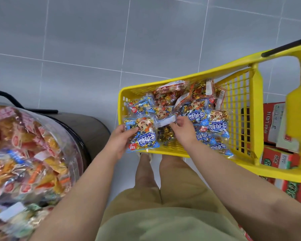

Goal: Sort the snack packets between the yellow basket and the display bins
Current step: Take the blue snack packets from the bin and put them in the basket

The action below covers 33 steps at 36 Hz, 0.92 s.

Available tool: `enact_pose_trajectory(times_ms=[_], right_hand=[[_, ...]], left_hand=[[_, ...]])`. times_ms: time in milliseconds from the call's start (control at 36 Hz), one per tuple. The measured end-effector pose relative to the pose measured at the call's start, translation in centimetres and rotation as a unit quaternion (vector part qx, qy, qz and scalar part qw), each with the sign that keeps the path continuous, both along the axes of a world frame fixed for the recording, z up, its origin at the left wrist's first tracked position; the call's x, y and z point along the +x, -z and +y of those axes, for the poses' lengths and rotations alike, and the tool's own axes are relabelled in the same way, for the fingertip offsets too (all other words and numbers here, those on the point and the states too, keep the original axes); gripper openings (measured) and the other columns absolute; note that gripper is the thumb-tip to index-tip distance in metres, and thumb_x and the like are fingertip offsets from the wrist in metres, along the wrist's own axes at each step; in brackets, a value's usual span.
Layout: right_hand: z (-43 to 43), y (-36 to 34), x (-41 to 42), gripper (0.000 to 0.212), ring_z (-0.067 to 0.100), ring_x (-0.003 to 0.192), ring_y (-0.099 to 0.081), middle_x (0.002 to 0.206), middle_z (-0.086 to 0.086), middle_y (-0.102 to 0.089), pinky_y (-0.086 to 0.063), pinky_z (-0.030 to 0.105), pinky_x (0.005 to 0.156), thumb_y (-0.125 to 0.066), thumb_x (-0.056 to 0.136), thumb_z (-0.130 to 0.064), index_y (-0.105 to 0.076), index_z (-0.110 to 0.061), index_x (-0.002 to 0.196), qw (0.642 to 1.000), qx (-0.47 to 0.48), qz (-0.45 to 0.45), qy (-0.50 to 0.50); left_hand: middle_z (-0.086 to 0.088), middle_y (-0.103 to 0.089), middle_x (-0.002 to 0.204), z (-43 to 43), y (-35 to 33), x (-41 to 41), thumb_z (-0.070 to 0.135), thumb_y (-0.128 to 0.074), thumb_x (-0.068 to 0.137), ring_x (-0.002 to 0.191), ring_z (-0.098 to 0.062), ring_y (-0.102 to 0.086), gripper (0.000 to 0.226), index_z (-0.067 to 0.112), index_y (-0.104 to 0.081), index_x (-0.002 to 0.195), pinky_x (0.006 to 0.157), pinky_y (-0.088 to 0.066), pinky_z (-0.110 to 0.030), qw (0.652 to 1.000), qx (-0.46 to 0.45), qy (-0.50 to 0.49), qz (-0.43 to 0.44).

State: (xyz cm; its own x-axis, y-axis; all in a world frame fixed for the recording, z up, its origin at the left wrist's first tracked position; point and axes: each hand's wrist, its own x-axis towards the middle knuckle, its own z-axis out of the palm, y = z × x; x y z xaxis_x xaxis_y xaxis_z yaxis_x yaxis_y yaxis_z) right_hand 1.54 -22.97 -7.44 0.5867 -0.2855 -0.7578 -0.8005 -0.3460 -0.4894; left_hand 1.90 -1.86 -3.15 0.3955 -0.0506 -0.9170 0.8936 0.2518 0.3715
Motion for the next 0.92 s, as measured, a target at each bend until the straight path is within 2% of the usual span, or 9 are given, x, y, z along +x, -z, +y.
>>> enact_pose_trajectory(times_ms=[83, 278, 389, 528, 583, 639, 694, 833, 917], right_hand=[[-0.3, 1.6, 0.0, 0.065, 0.028, 0.115, -0.053, 0.130, 0.014, -0.051, -0.045, 0.038, 0.095, -0.073, 0.080, -0.027, -0.043, -0.004, 0.132, 0.996, -0.031, 0.056, -0.057], [1.1, 2.8, -0.3, 0.084, 0.031, 0.129, -0.035, 0.135, 0.013, -0.039, -0.035, 0.040, 0.103, -0.078, 0.072, -0.041, -0.035, -0.011, 0.137, 0.986, -0.149, 0.049, -0.054], [0.8, 2.9, -0.3, 0.063, 0.030, 0.118, -0.037, 0.124, 0.011, -0.037, -0.036, 0.036, 0.093, -0.077, 0.067, -0.052, -0.045, -0.018, 0.109, 0.981, -0.158, 0.061, -0.099], [-0.1, 1.7, -0.6, 0.044, 0.022, 0.070, -0.043, 0.071, -0.001, -0.040, -0.031, 0.032, 0.053, -0.074, 0.076, -0.041, -0.038, -0.017, 0.083, 0.990, -0.061, 0.033, -0.124], [-0.7, 0.9, -1.2, 0.039, 0.022, 0.068, -0.046, 0.072, 0.006, -0.046, -0.036, 0.036, 0.061, -0.073, 0.079, -0.038, -0.046, -0.010, 0.084, 0.993, -0.036, -0.001, -0.110], [-1.4, -0.3, -1.4, 0.053, 0.022, 0.091, -0.055, 0.101, 0.010, -0.060, -0.040, 0.037, 0.079, -0.071, 0.080, -0.038, -0.053, -0.002, 0.114, 0.998, 0.003, -0.021, -0.065], [-1.9, -1.6, -1.4, 0.067, 0.022, 0.119, -0.050, 0.136, 0.007, -0.051, -0.038, 0.032, 0.089, -0.070, 0.081, -0.040, -0.045, -0.007, 0.134, 0.998, 0.059, -0.013, -0.006], [-0.5, -4.6, -1.5, 0.042, 0.011, 0.091, -0.061, 0.096, -0.006, -0.065, -0.045, 0.018, 0.071, -0.073, 0.080, -0.036, -0.059, -0.013, 0.112, 0.992, 0.123, -0.020, -0.013], [1.1, -5.7, -1.2, 0.041, 0.031, 0.099, -0.062, 0.105, 0.020, -0.066, -0.051, 0.039, 0.082, -0.072, 0.081, -0.031, -0.060, -0.004, 0.109, 0.989, 0.142, -0.035, -0.032]], left_hand=[[-0.008, -0.073, 0.072, 1.1, 0.3, -0.5, -0.002, -0.060, 0.088, 0.060, -0.020, -0.070, 0.013, 0.007, -0.057, 0.098, 0.055, -0.060, -0.035, 0.999, 0.032, -0.035, -0.005], [-0.015, -0.071, 0.091, 3.3, 0.6, -1.2, 0.000, -0.054, 0.093, 0.073, -0.025, -0.071, 0.013, 0.006, -0.059, 0.104, 0.064, -0.061, -0.040, 0.998, 0.058, -0.035, -0.005], [-0.017, -0.070, 0.096, 3.9, 0.5, -1.3, 0.001, -0.051, 0.095, 0.076, -0.026, -0.071, 0.012, 0.008, -0.057, 0.103, 0.065, -0.061, -0.042, 0.998, 0.058, -0.028, -0.006], [-0.017, -0.069, 0.097, 3.7, 0.5, -1.3, 0.001, -0.051, 0.095, 0.075, -0.026, -0.071, 0.013, 0.010, -0.056, 0.104, 0.067, -0.060, -0.041, 0.998, 0.061, -0.032, -0.011], [-0.016, -0.069, 0.096, 3.2, 0.3, -1.1, 0.001, -0.052, 0.095, 0.074, -0.025, -0.071, 0.014, 0.009, -0.056, 0.106, 0.065, -0.060, -0.040, 0.998, 0.058, -0.027, -0.013], [-0.013, -0.070, 0.092, 2.6, -0.1, -0.9, 0.000, -0.051, 0.095, 0.067, -0.021, -0.072, 0.013, 0.010, -0.057, 0.102, 0.062, -0.060, -0.038, 0.998, 0.047, -0.020, -0.022], [-0.011, -0.071, 0.090, 1.9, -0.3, -0.7, 0.002, -0.051, 0.096, 0.070, -0.021, -0.072, 0.014, 0.010, -0.057, 0.105, 0.066, -0.060, -0.040, 0.999, 0.033, -0.010, -0.028], [-0.019, -0.062, 0.125, -0.3, -1.2, 0.2, 0.029, -0.055, 0.092, 0.113, -0.036, -0.060, 0.048, 0.005, -0.049, 0.133, 0.097, -0.047, -0.053, 0.998, -0.055, 0.014, -0.033], [-0.017, -0.062, 0.124, -1.4, -1.3, 0.6, 0.035, -0.079, 0.071, 0.102, -0.035, -0.063, 0.069, 0.011, -0.050, 0.129, 0.085, -0.054, -0.053, 0.993, -0.045, 0.089, -0.065]])
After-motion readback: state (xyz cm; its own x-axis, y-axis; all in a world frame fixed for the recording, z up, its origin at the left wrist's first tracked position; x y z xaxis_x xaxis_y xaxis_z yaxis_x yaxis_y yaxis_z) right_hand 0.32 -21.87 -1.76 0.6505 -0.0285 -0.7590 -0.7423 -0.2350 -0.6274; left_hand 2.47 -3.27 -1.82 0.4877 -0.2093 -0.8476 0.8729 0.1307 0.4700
